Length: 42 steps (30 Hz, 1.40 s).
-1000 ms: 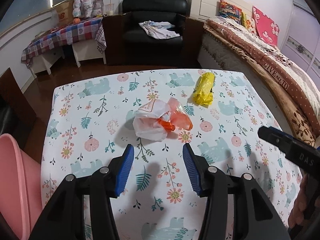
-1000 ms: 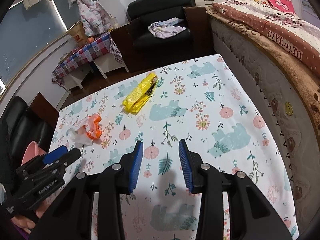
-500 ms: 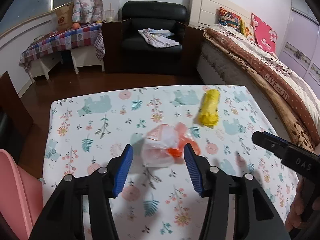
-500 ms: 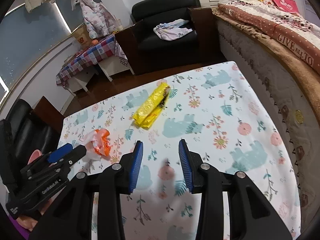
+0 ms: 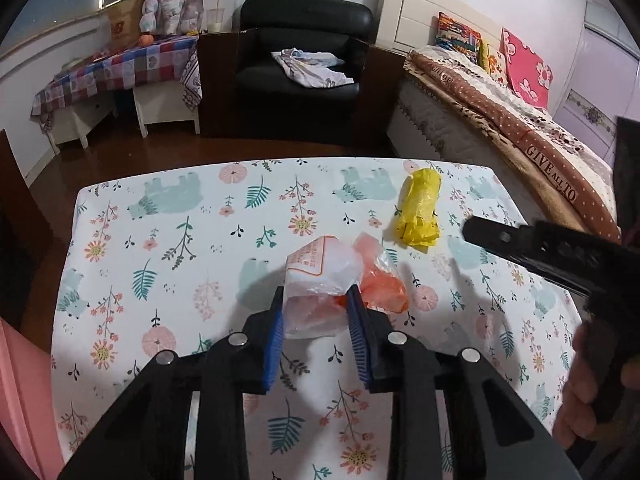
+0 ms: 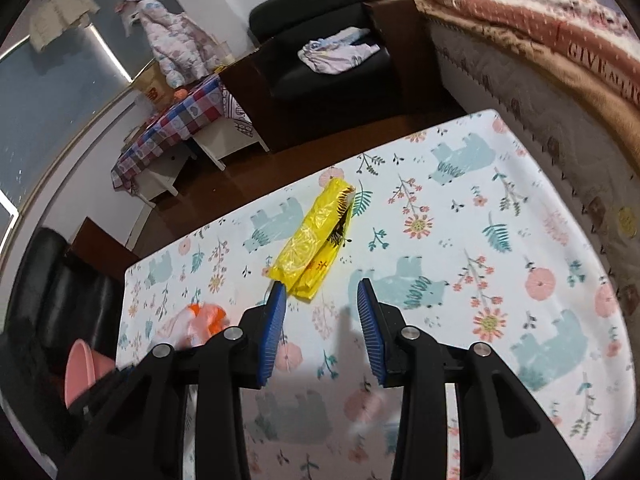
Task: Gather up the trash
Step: 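Grasp the orange-white plastic bag with the left gripper while the right grasps the yellow packet, then carry the orange-white bag and yellow packet over the pink bucket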
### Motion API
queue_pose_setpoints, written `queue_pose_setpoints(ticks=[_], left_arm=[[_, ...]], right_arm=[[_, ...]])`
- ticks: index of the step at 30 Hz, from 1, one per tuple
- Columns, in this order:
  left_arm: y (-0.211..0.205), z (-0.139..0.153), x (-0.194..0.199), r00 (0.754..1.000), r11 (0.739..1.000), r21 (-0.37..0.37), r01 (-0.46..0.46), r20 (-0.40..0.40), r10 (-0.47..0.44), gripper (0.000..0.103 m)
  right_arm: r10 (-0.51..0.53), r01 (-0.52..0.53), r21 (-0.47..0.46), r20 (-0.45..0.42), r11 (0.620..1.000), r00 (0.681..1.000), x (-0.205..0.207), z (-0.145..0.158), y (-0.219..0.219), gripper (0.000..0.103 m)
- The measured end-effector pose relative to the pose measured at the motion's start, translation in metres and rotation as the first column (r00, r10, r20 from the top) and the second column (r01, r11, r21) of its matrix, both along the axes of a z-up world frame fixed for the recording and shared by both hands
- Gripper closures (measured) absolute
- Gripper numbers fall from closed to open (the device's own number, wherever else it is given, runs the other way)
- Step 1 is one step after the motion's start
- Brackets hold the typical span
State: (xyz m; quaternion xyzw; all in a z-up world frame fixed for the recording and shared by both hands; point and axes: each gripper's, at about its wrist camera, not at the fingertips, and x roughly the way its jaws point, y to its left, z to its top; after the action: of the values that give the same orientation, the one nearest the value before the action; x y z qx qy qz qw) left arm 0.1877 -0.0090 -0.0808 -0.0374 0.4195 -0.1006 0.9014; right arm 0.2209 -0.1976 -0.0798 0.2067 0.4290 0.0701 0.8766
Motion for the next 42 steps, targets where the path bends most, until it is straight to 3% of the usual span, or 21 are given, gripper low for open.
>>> queue_pose_setpoints(ticks=[7, 15, 21, 22, 24, 26, 42], left_arm=[[0.001, 0.002, -0.012, 1.000, 1.000, 0.000, -0.015, 0.008, 0.015, 0.075], [0.014, 0.010, -0.030, 0.998, 0.998, -0.020, -0.057, -0.005, 0.057, 0.075], [0.021, 0.015, -0.042, 0.997, 0.997, -0.020, -0.080, -0.008, 0.080, 0.075], [0.021, 0.016, -0.044, 0.997, 0.996, -0.020, -0.081, -0.008, 0.081, 0.075], [0.022, 0.017, -0.048, 0.996, 0.996, -0.020, -0.085, -0.005, 0.084, 0.075], [0.022, 0.020, -0.052, 0.996, 0.996, -0.021, -0.086, -0.002, 0.086, 0.075], [0.021, 0.036, -0.083, 0.993, 0.993, 0.004, -0.119, -0.006, 0.119, 0.075]], right_arm=[[-0.019, 0.019, 0.010, -0.021, 1.000, 1.000, 0.020, -0.010, 0.012, 0.065], [-0.019, 0.018, -0.044, -0.032, 0.999, 0.999, 0.036, -0.020, 0.031, 0.065], [0.005, -0.003, -0.124, 0.018, 0.992, 1.000, 0.033, -0.020, 0.039, 0.066], [0.009, -0.006, -0.132, 0.019, 0.991, 1.000, 0.032, -0.020, 0.039, 0.069], [0.016, -0.015, -0.120, 0.013, 0.993, 1.000, 0.031, -0.021, 0.038, 0.086], [0.018, -0.017, -0.100, 0.001, 0.995, 1.000, 0.029, -0.022, 0.035, 0.094], [0.146, -0.147, -0.042, -0.011, 0.988, 0.989, -0.042, 0.001, 0.032, 0.096]])
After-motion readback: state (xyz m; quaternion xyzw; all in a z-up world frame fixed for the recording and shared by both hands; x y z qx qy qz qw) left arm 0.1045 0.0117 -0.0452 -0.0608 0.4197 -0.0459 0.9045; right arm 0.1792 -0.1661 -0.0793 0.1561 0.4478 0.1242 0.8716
